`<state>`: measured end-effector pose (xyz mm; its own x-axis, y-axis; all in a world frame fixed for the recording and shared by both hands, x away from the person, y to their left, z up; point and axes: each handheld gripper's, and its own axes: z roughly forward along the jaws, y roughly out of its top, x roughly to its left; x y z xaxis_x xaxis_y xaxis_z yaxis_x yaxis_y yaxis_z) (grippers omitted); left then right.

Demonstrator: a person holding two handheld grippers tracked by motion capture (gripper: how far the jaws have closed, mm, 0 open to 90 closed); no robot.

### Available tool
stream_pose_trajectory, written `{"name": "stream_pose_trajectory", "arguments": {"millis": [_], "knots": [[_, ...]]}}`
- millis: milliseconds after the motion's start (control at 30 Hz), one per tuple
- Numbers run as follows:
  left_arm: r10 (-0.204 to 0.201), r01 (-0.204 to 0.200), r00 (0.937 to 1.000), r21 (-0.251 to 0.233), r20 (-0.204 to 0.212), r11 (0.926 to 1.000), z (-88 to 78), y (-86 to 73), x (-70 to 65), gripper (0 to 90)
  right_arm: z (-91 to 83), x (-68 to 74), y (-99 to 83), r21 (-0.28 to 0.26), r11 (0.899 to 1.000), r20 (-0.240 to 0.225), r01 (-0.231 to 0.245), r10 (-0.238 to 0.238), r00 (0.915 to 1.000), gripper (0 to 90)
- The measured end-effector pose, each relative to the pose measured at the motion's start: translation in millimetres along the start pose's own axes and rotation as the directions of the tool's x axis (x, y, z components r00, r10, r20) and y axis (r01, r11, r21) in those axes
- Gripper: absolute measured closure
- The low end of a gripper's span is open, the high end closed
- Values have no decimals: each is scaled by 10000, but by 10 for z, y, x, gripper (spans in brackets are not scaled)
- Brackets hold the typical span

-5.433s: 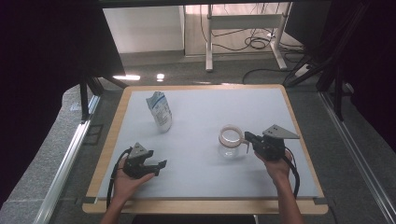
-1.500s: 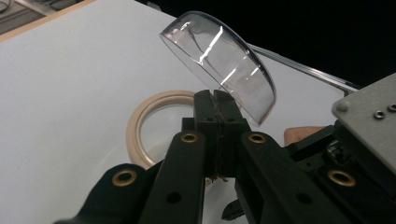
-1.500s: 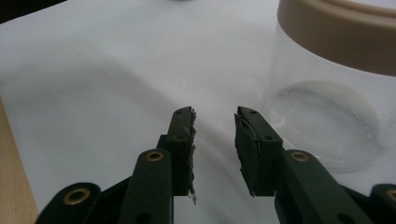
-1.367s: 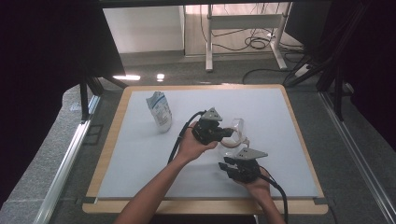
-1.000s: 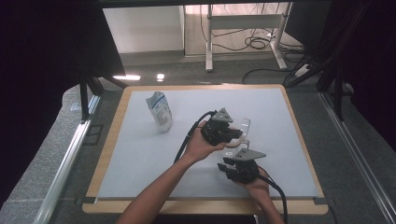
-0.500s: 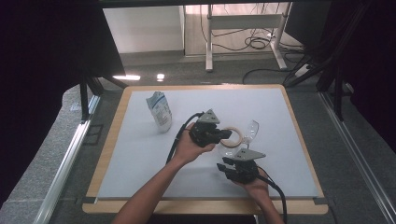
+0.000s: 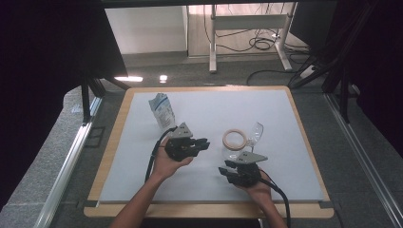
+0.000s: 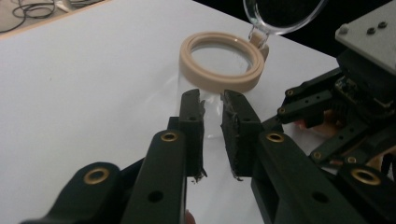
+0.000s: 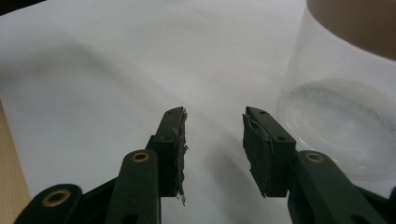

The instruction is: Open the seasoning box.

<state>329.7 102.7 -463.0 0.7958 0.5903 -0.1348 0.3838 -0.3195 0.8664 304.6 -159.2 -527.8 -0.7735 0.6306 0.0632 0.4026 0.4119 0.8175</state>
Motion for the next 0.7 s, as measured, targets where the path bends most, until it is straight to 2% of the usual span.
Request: {"name": "stream_pose_trajectory", "arguments": {"millis": [133,267,300,333,400,533,600,700], "knots": [[-94,103,9988,171,-476,9998,-85,-176,23,648,19,11,3,-11,10000,-24,11,-11,10000,569],[-120,144,9977,357,-664,9993,-141,-300,44,542,31,13,8,-1,10000,-7,53,-53,10000,560],[-154,188,9972,456,-737,9988,-180,-377,60,517,34,15,10,-2,10000,-23,52,-52,10000,558],[-154,188,9972,456,-737,9988,-180,-377,60,500,37,17,12,6,10000,-23,57,-57,10000,557],[-294,351,9947,573,-981,9977,-241,-491,88,494,44,21,17,0,10000,-20,47,-47,10000,554],[-462,534,9932,657,-1068,9964,-303,-596,127,489,55,27,30,56,9999,-19,118,-118,9999,551],[-666,740,9910,614,-1157,9954,-370,-688,165,479,79,31,36,38,9999,-80,138,-138,9999,547],[-839,927,9884,652,-1265,9936,-416,-743,211,464,110,32,38,92,9999,-112,130,-129,9999,543]]}}
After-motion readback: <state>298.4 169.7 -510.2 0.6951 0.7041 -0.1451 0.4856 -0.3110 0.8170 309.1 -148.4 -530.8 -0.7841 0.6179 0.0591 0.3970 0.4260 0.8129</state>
